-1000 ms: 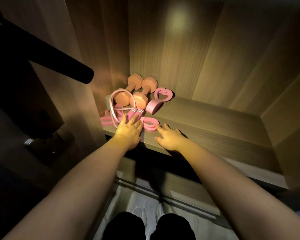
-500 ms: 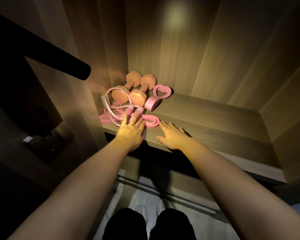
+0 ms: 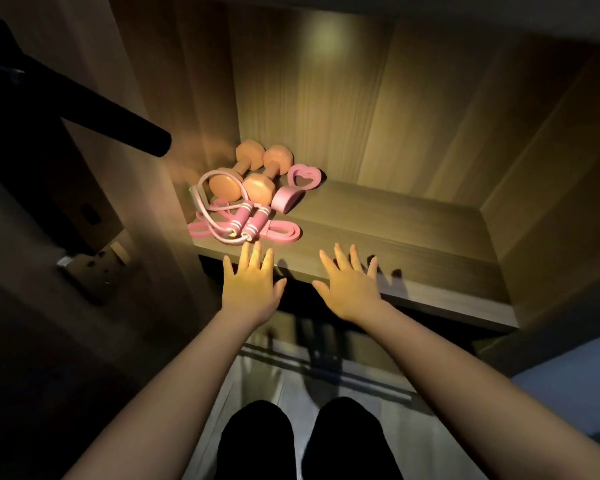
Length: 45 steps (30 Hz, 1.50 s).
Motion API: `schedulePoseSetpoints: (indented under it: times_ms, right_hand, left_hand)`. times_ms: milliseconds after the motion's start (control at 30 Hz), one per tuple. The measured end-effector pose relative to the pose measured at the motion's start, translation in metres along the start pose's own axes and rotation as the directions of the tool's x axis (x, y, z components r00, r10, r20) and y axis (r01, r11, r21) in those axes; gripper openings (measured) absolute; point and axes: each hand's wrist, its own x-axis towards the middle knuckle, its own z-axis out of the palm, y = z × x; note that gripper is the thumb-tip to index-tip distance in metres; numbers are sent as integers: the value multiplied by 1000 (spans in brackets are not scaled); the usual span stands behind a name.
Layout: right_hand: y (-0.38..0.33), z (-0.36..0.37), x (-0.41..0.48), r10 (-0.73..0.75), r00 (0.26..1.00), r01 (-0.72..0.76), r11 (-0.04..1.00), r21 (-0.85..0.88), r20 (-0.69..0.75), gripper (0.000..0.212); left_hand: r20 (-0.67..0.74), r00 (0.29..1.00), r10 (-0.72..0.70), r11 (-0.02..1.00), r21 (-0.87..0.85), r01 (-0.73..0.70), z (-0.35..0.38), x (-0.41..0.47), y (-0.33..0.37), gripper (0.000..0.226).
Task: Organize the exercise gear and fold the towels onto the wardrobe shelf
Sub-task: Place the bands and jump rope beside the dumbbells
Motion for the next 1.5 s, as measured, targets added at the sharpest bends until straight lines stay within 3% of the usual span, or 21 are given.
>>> schedulePoseSetpoints:
  times_ms: [233,433,600,900,1033,1200,1300,1400,1500]
  right_hand:
    - [16,-53,-32,11,994,-20,996,82,107,65]
    - [21,-152,-125,20,972,-40,996,82,234,64]
    - [30,-186,-197,185,939,-233,962,141,290,65]
    - [98,-181,-272,562,791,-611,729,308,242,64]
    - [152,-169,-310,666,717,-689,634,350,205,64]
    - [229,-160,-366,774,618,-767,552,329,142,64]
    - [283,-161,-406,805,567,-805,498,322,175,64]
    - [329,-161,-447,828,526,-825,442,352,196,63]
    - [364,-158,-476,838,497,-839,399,370,225,62]
  left_hand:
    - [102,993,-54,998,-36,57,-62,-7,36,69]
    - [323,945,54,990,-143,-8,-177,-56,84,68]
    - [453,857,245,968,-162,-191,-224,-86,112,69]
    - [432,686,586,804,-207,-557,-248,-71,201,68]
    - [404,612,680,718,-198,-668,-242,-75,275,66]
    - [465,448,763,603,-263,-753,-226,-95,384,64]
    - [460,370,807,525,-272,-807,-221,-110,447,61]
    - [436,323,840,464,-270,-843,-220,-123,506,60]
    - [454,310,836,468,-291,-835,-220,-132,560,62]
